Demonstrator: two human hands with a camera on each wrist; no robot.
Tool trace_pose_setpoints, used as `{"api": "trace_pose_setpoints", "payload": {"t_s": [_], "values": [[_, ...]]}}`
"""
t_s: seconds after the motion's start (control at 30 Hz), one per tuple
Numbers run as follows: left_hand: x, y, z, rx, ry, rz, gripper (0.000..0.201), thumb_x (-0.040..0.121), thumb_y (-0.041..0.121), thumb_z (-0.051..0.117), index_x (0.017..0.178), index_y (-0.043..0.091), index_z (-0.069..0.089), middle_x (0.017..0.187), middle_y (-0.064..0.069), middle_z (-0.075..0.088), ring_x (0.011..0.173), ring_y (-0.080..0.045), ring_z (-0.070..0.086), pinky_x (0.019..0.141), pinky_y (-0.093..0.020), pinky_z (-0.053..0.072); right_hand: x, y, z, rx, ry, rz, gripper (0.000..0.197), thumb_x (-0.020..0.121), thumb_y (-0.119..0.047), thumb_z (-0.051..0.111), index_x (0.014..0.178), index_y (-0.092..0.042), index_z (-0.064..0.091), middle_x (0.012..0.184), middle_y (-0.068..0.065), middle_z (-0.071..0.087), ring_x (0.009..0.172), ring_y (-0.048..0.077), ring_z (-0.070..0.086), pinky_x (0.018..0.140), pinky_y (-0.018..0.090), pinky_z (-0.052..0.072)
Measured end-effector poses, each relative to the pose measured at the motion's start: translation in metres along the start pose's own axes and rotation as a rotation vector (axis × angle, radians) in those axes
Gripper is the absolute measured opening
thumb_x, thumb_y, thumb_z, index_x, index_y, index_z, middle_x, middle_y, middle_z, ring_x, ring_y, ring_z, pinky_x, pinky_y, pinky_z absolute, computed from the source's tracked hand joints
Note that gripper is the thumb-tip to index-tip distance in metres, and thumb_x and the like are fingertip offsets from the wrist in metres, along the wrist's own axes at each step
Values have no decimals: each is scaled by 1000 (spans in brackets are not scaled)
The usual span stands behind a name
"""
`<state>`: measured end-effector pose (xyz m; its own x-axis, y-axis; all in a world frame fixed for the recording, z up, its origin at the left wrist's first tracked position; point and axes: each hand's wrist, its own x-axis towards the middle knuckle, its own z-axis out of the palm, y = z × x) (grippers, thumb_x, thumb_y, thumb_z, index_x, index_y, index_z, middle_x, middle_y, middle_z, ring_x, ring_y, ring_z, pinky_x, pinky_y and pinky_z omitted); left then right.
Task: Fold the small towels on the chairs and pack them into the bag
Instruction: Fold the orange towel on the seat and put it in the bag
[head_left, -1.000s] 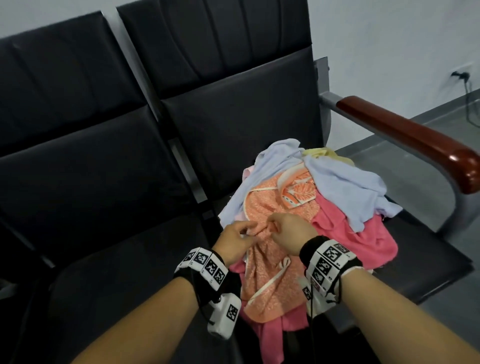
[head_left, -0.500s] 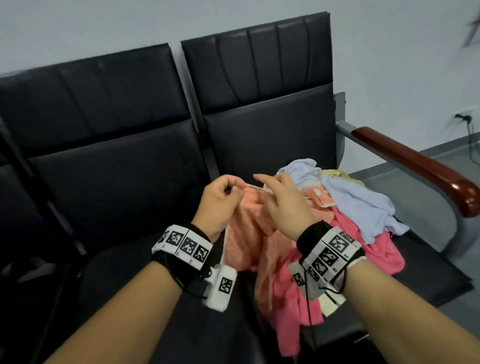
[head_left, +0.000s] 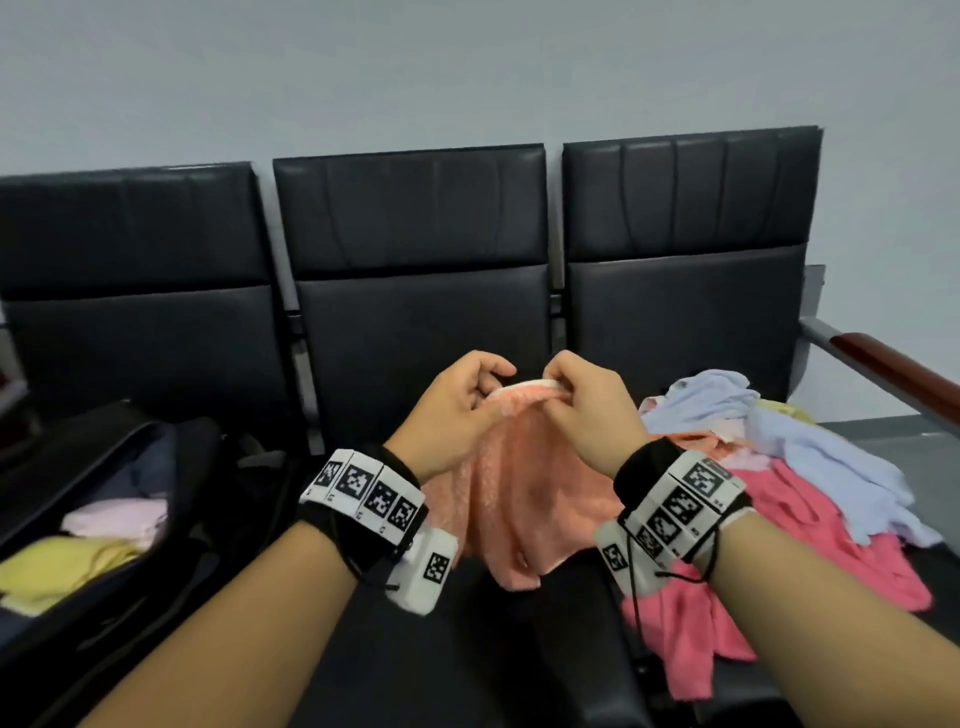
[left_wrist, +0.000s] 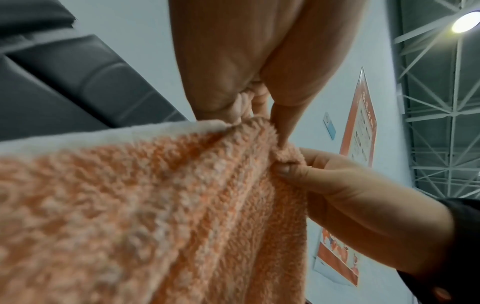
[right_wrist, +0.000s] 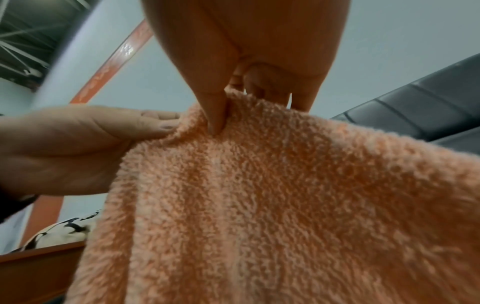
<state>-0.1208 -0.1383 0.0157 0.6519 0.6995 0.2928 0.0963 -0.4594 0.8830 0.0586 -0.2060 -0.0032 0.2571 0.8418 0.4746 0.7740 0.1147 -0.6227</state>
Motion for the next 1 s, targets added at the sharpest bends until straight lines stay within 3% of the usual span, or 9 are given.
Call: {"api": "trace_pose_setpoints", "payload": {"t_s": [0.17, 0.3, 0.4, 0.47, 0.57, 0.73, 0.8, 0.93, 1.0], "values": [[-43, -29, -46, 192, -13, -88, 24, 85, 5, 72, 106, 16, 69, 95, -5, 70, 79, -21, 65, 77, -31, 53, -3, -35, 40, 74, -13, -18, 18, 83, -15, 59, 76, -23, 46, 61, -8, 50, 58, 7, 45, 55, 22, 36], [-81, -62, -88, 339, 57, -207, 13, 85, 7, 68, 84, 19, 71, 76, 8, 68, 67, -1, 62, 65, -27, 50, -2, -58, 71, 138, -33, 20, 26, 88, -21, 61, 71, -23, 41, 59, -9, 46, 54, 4, 41, 52, 16, 36], [-105, -86, -118, 383, 134, -288, 8, 85, 9, 68, 83, 16, 71, 79, 1, 71, 75, -15, 68, 72, -37, 57, -1, -68, 89, 144, -67, 74, 28, 87, -28, 60, 69, -23, 41, 61, -10, 48, 56, 4, 41, 50, 17, 35], [-119, -100, -135, 415, 202, -306, 8, 85, 11, 71, 79, 16, 71, 77, 1, 70, 74, -15, 64, 77, -38, 54, -1, -71, 98, 138, -104, 112, 26, 86, -30, 59, 67, -22, 43, 63, -10, 51, 59, 5, 44, 53, 23, 35], [-134, -116, -155, 489, 387, -342, 11, 85, 19, 72, 75, 22, 69, 72, 4, 66, 73, -16, 61, 73, -35, 51, -3, -70, 108, 176, -140, 160, 29, 82, -23, 62, 60, -20, 44, 57, -9, 48, 57, 9, 45, 54, 30, 36], [-138, -116, -184, 484, 646, -289, 13, 89, 15, 61, 80, 24, 64, 73, 8, 63, 77, -19, 61, 69, -31, 44, -13, -72, 117, 274, -342, 82, 41, 75, -22, 81, 56, -22, 44, 52, -13, 46, 50, 2, 43, 51, 22, 37], [-135, -108, -194, 445, 756, -239, 13, 91, 13, 58, 83, 22, 63, 76, 6, 63, 79, -19, 59, 73, -33, 46, -17, -73, 117, 336, -456, 59, 36, 75, -26, 85, 63, -16, 52, 60, -5, 53, 56, 7, 49, 53, 24, 39], [-137, -89, -213, 359, 917, -165, 11, 91, 14, 53, 85, 19, 62, 78, 5, 63, 78, -17, 58, 76, -37, 48, -22, -73, 115, 477, -595, 87, 41, 91, -33, 69, 70, 0, 56, 66, 7, 51, 64, 18, 49, 62, 25, 42], [-142, -80, -221, 300, 945, -153, 15, 90, 17, 52, 82, 25, 61, 77, 7, 62, 76, -15, 58, 75, -37, 48, -23, -72, 114, 493, -617, 84, 33, 93, -30, 66, 71, -6, 63, 68, 4, 57, 66, 15, 53, 66, 24, 44]]}}
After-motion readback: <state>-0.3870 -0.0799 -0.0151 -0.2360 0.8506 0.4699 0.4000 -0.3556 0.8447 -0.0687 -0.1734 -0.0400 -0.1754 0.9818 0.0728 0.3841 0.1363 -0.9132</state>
